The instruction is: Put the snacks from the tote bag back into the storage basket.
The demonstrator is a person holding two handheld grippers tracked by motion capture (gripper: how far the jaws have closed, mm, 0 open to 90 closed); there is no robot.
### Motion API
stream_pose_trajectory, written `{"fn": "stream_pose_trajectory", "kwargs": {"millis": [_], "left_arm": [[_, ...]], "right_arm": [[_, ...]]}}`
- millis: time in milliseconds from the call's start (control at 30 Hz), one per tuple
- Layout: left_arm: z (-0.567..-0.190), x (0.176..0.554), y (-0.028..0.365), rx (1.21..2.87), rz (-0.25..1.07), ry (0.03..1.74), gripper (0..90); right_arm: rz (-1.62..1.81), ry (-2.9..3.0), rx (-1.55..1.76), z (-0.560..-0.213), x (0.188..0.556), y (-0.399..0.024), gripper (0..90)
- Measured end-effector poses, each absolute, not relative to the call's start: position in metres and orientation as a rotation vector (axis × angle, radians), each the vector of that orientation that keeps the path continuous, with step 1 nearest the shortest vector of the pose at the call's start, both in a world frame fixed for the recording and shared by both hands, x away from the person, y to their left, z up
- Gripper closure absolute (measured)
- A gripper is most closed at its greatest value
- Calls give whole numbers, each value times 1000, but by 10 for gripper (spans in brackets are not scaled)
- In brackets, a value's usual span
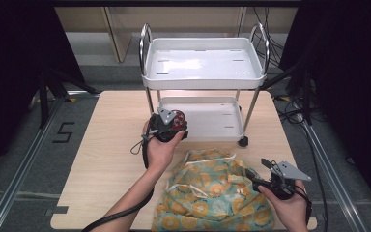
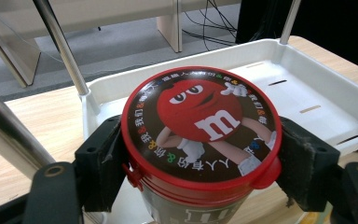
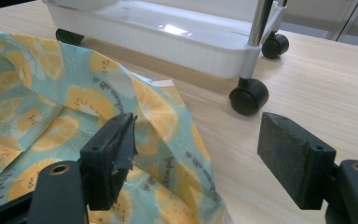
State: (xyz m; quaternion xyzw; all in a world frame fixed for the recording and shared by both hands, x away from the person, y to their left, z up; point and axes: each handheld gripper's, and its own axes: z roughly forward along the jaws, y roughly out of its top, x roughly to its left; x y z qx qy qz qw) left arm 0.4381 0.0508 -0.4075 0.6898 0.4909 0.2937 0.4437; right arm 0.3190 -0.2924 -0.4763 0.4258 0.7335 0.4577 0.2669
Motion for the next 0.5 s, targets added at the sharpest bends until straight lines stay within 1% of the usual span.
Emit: {"fn": "stream_pose_trajectory", "kwargs": {"millis": [500], "left_arm": [[-409,443,51,1716,737,1224,255]], "right_arm": [[1227,1981,1137,-476,319,-294,285]]}}
